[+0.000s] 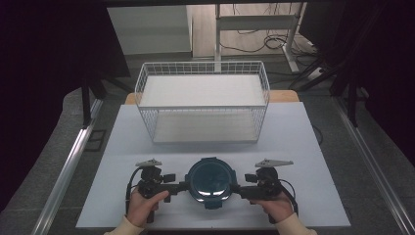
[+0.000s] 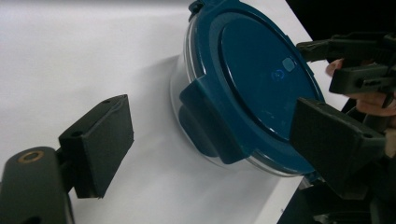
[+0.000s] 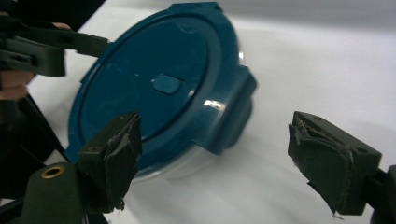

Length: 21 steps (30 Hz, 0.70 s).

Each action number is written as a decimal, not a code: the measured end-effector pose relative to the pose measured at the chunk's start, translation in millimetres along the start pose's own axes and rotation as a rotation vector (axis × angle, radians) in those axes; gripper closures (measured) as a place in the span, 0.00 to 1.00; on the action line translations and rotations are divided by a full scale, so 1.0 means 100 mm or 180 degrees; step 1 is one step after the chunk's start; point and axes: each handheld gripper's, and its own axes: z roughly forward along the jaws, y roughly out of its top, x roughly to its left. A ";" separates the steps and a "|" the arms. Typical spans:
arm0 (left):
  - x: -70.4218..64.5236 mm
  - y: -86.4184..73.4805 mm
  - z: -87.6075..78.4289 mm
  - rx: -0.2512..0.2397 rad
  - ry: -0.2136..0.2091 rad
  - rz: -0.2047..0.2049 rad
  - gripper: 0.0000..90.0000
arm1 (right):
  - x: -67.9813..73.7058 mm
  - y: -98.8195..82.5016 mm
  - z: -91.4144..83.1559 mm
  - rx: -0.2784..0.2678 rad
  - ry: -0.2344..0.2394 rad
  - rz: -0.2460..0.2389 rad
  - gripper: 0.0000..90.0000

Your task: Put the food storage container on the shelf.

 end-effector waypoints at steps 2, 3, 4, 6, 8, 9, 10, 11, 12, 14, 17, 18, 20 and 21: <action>0.01 0.00 0.02 0.0008 -0.0055 -0.0047 0.15 | 0.01 0.00 0.04 -0.0009 0.0064 0.0041 0.19; 0.01 0.00 0.03 0.0006 -0.0080 -0.0074 0.15 | 0.02 0.00 0.05 -0.0011 0.0085 0.0047 0.18; 0.02 -0.01 0.05 0.0016 -0.0103 -0.0097 0.15 | 0.02 0.00 0.08 -0.0020 0.0105 0.0070 0.18; 0.04 -0.02 0.09 0.0030 -0.0158 -0.0178 0.15 | 0.01 0.00 0.12 -0.0007 0.0140 0.0124 0.17; 0.06 -0.03 0.13 0.0047 -0.0222 -0.0259 0.15 | 0.01 0.01 0.16 0.0013 0.0144 0.0177 0.16; 0.07 -0.03 0.15 0.0059 -0.0251 -0.0287 0.15 | 0.00 0.02 0.19 0.0019 0.0144 0.0202 0.15; 0.08 -0.03 0.16 0.0058 -0.0281 -0.0310 0.15 | -0.01 0.02 0.20 0.0022 0.0173 0.0242 0.15; 0.08 -0.03 0.18 0.0064 -0.0310 -0.0324 0.15 | -0.02 0.03 0.22 0.0025 0.0213 0.0286 0.15; 0.09 -0.03 0.20 0.0068 -0.0330 -0.0334 0.15 | -0.03 0.03 0.24 0.0024 0.0234 0.0314 0.15; 0.10 -0.03 0.22 0.0097 -0.0332 -0.0330 0.15 | -0.04 0.04 0.27 0.0043 0.0255 0.0349 0.14; 0.10 -0.03 0.25 0.0091 -0.0390 -0.0356 0.15 | -0.05 0.05 0.33 0.0081 0.0300 0.0406 0.14; 0.10 -0.03 0.25 0.0091 -0.0400 -0.0361 0.15 | -0.06 0.05 0.34 0.0088 0.0310 0.0424 0.14; 0.11 -0.03 0.27 0.0112 -0.0401 -0.0368 0.16 | -0.07 0.06 0.36 0.0092 0.0338 0.0499 0.15; 0.11 -0.03 0.29 0.0119 -0.0406 -0.0388 0.16 | -0.08 0.06 0.37 0.0099 0.0355 0.0536 0.15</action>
